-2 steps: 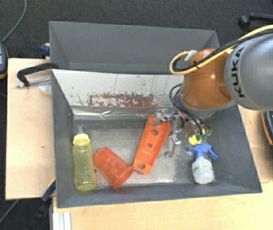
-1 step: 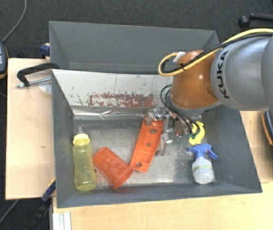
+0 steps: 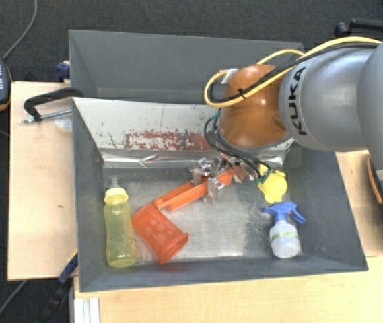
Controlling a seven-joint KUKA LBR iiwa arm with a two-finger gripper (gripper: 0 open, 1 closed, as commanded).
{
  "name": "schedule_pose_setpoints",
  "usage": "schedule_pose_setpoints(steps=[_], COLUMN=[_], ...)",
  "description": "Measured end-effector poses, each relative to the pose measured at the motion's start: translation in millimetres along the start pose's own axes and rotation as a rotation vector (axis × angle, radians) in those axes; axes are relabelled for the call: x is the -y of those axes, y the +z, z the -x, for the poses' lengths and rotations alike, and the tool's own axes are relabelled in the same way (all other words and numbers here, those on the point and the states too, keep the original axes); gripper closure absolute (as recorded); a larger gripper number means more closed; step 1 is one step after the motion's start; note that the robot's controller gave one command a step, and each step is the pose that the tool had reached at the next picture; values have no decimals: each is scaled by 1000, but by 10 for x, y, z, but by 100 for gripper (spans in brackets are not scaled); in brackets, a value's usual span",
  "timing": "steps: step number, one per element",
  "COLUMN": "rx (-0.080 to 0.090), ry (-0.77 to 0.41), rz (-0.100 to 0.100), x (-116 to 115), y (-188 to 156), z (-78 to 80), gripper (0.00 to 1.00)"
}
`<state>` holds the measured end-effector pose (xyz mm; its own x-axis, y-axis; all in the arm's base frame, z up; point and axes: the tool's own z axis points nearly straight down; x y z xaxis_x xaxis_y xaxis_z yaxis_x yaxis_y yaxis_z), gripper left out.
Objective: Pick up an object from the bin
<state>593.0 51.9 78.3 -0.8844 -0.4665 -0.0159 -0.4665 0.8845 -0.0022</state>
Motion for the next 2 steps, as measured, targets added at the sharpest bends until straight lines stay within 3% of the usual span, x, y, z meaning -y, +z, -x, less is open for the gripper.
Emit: schedule_pose_setpoints(steps=[1, 2], rx=[0, 7], ry=[0, -15], rz=[0, -1], x=[0, -394], y=[0, -1287], z=[0, 74], gripper=[100, 100])
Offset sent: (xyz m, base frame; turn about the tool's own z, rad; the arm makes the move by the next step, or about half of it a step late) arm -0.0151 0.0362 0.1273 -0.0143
